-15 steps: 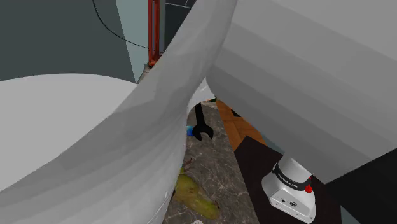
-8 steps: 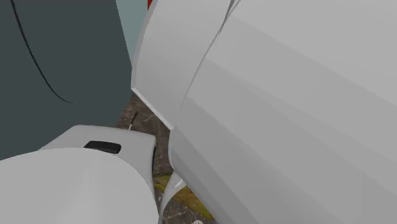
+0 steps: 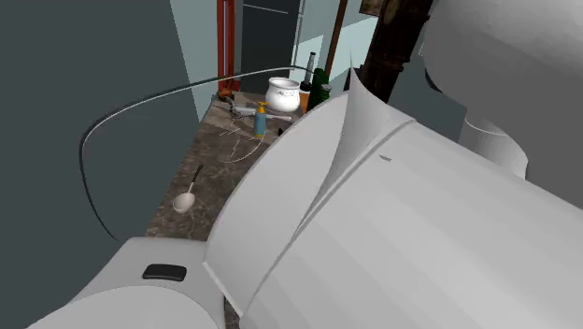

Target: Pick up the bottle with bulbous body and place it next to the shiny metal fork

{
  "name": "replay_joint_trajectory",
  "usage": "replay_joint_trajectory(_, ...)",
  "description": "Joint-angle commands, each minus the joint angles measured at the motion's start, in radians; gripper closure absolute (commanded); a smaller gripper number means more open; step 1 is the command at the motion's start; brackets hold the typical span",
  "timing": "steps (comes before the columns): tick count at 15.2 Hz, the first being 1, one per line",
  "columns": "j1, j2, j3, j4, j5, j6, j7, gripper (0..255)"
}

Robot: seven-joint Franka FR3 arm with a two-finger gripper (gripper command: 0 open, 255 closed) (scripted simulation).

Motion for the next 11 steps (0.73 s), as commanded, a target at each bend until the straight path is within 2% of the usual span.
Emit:
replay_joint_trajectory(1,0.000,0.005,-0.002,-0.019,-0.006,0.024,0.006,255)
replay_joint_trajectory(10,0.000,0.010,-0.004,-0.031,-0.011,0.039,0.010,255)
replay_joint_trajectory(11,0.000,0.010,-0.004,-0.031,-0.011,0.039,0.010,0)
